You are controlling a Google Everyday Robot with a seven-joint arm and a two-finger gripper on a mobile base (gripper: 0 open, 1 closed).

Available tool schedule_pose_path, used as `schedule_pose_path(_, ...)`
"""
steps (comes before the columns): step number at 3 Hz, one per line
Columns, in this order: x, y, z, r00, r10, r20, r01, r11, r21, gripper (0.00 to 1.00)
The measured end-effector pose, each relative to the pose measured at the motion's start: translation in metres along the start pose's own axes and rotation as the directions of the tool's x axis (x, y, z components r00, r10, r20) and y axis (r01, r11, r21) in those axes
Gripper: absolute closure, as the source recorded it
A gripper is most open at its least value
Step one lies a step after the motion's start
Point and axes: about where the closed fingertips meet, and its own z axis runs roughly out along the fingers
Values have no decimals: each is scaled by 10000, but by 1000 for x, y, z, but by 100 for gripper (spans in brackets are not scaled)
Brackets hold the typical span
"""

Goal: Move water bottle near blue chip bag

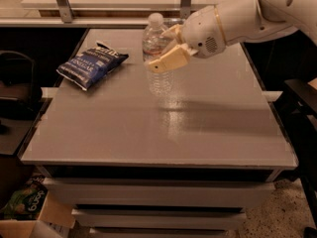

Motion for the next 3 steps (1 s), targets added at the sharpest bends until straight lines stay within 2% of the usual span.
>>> schedule_pose_path(2,-5,-46,55,9992,-103,384,131,9971,-753,100)
schedule_pose_path(3,-9,-63,77,9992,-117,380,149,9962,-859,100)
